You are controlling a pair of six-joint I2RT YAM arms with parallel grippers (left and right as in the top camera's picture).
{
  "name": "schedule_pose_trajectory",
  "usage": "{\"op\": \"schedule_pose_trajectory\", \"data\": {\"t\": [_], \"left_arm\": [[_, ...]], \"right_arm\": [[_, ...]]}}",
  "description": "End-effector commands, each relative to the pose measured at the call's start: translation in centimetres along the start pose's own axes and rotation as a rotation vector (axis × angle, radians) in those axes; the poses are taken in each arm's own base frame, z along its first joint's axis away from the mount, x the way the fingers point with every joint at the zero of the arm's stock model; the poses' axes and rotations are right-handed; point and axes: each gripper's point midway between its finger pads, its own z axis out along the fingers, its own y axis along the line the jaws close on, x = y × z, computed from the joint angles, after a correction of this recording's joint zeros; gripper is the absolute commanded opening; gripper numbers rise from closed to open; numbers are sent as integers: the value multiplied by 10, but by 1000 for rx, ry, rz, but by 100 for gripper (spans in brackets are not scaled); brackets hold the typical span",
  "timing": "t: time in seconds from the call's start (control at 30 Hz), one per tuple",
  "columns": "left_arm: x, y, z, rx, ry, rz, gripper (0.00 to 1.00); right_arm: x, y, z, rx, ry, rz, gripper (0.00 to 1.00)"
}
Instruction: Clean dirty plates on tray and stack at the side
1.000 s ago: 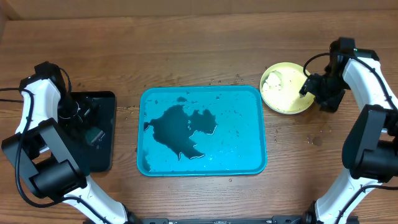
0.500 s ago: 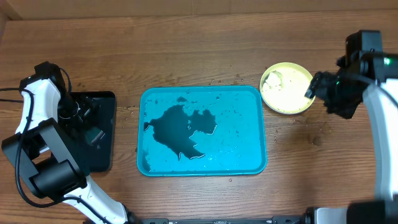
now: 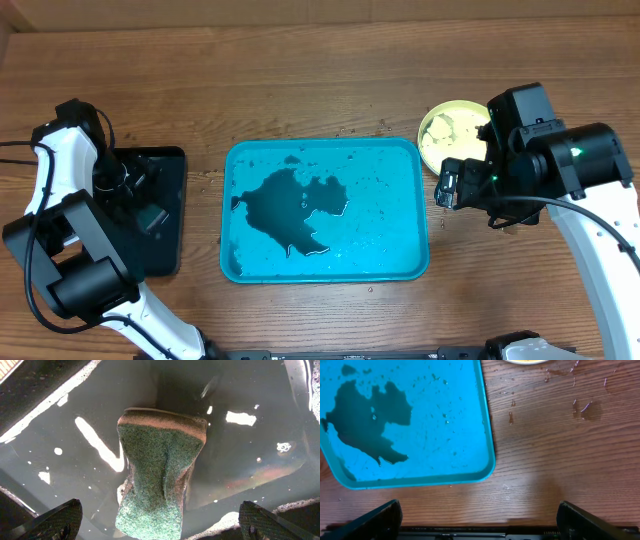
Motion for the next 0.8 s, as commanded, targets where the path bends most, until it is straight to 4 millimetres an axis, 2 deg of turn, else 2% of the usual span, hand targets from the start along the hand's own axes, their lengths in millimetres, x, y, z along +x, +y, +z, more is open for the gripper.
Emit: {"op": "schedule_pose_trajectory", "data": {"t": [0.0, 0.17, 0.3, 0.47, 0.57, 0.67, 0.77], "left_arm": [[-1, -2, -11, 21, -24, 6, 100], [-1, -2, -10, 21, -23, 6, 100], [-1, -2, -11, 21, -24, 6, 100], [-1, -2, -10, 21, -23, 6, 100], [-1, -2, -10, 21, -23, 6, 100], [-1, -2, -11, 21, -24, 6, 100], [-1, -2, -10, 21, -23, 6, 100]], "right_arm": [[2, 0, -2, -2, -7, -4, 100], [5, -1, -2, 5, 3, -4, 100], [8, -17, -2, 88, 8, -7, 100], [3, -17, -4, 92, -18, -9, 100], [-9, -19, -11, 100, -104, -27, 100], [-28, -9, -24, 49, -247, -99, 100], [-39, -3, -36, 0, -388, -134, 100]]}}
